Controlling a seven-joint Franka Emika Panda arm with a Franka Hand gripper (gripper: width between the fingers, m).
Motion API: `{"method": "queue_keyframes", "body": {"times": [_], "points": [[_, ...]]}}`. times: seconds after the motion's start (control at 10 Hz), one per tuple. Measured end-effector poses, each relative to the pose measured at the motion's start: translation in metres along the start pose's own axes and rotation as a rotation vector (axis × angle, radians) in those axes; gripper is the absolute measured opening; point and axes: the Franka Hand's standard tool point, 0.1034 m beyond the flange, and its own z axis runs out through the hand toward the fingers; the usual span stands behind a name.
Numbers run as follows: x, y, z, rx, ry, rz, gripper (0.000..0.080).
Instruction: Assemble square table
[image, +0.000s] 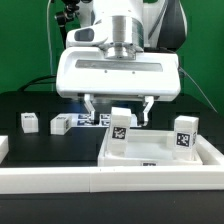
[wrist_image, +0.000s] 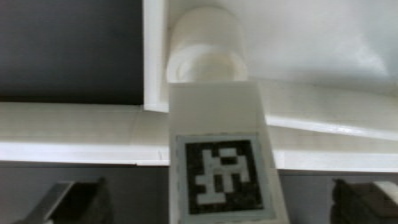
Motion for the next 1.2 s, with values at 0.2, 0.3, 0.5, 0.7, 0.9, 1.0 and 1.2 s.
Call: {"method": "queue_keyframes", "body": {"times": [0.2, 0.3, 0.5, 0.7, 0.9, 1.0, 1.2], "points": [[0.0, 0.0, 0.0, 0.0, -0.001, 0.0, 0.0646], [-0.001, 0.0, 0.0, 0.0, -0.001, 0.0, 0.0646], [0.006, 0.0, -0.003, 0.007, -0.013, -0.001, 0.0648], [0.011, 0.004, -0.007, 0.009, -0.022, 0.006, 0.0648], [0.017, 0.005, -0.009, 0.018, -0.044, 0.01, 0.0648], [0.013, 0.003, -0.006, 0.03, -0.088, 0.014, 0.0648], [0.016, -0.004, -0.003, 0.084, -0.245, 0.019, 0.0648]]}}
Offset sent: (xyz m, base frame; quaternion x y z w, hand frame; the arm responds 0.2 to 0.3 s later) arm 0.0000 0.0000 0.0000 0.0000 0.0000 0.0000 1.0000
